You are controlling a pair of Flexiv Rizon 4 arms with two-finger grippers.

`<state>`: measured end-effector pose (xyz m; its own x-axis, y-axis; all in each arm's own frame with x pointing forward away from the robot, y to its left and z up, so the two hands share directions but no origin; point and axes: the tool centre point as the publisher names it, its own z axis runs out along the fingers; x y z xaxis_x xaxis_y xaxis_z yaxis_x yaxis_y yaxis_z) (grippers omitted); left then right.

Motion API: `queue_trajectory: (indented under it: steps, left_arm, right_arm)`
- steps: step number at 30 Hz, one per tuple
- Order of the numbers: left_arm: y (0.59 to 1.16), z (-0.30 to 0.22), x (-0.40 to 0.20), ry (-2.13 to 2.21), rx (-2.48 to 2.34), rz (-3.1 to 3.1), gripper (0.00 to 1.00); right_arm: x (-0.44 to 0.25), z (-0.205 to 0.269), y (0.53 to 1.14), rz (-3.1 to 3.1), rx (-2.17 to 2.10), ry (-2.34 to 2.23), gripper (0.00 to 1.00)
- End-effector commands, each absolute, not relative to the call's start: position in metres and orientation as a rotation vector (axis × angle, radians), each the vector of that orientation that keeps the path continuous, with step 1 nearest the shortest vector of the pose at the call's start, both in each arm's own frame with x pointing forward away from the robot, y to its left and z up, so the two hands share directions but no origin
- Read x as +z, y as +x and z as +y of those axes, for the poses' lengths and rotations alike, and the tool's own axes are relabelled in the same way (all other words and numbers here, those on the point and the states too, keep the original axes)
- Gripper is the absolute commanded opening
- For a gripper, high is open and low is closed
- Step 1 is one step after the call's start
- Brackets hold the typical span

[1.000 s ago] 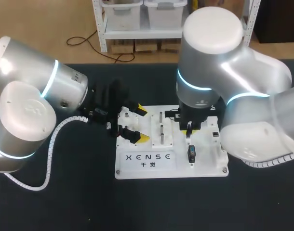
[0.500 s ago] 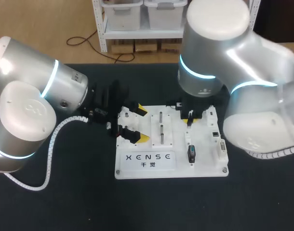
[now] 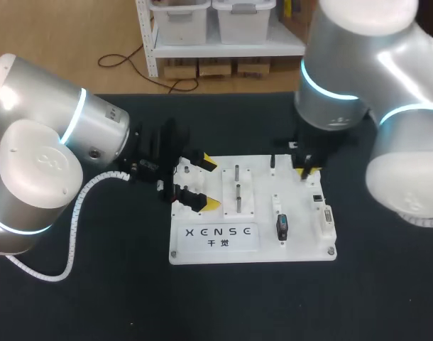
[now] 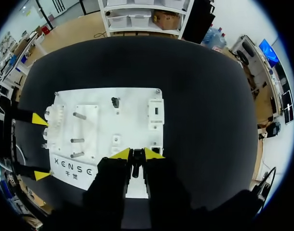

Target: Insert the Ethernet cable into its matching sockets.

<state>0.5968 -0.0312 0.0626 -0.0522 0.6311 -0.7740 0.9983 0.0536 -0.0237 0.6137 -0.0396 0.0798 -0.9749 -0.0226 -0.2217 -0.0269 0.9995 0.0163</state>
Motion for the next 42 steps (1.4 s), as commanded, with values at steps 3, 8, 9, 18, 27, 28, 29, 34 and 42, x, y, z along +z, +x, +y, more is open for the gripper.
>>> queue_trajectory:
  steps: [3,8,9,18,27,28,29,34,42]
  left_arm:
    - [0.598,-0.032,0.062,1.640,-0.800,1.750,1.00]
    - [0.598,-0.032,0.062,1.640,-0.800,1.750,1.00]
    - [0.598,-0.032,0.062,1.640,-0.800,1.750,1.00]
    - [0.598,-0.032,0.062,1.640,-0.800,1.750,1.00]
    - [0.598,-0.032,0.062,1.640,-0.800,1.750,1.00]
    - [0.598,-0.032,0.062,1.640,-0.800,1.750,1.00]
    - [0.598,-0.032,0.062,1.640,-0.800,1.750,1.00]
    - [0.598,-0.032,0.062,1.640,-0.800,1.750,1.00]
    - [0.598,-0.032,0.062,1.640,-0.800,1.750,1.00]
  right_arm:
    - [0.074,-0.056,0.611,2.921,0.047,-0.045,0.00]
    - [0.068,-0.063,0.609,2.931,0.049,-0.047,0.00]
    - [0.066,-0.064,0.608,2.934,0.050,-0.048,0.00]
    - [0.049,-0.067,0.604,2.963,0.064,-0.040,0.00]
    - [0.038,-0.070,0.607,2.966,0.073,-0.025,0.00]
    - [0.037,-0.070,0.608,2.965,0.074,-0.023,0.00]
    - [0.036,-0.070,0.608,2.964,0.075,-0.022,0.00]
    - [0.035,-0.069,0.612,2.961,0.079,-0.026,0.00]
    - [0.033,-0.067,0.613,2.960,0.083,-0.032,0.00]
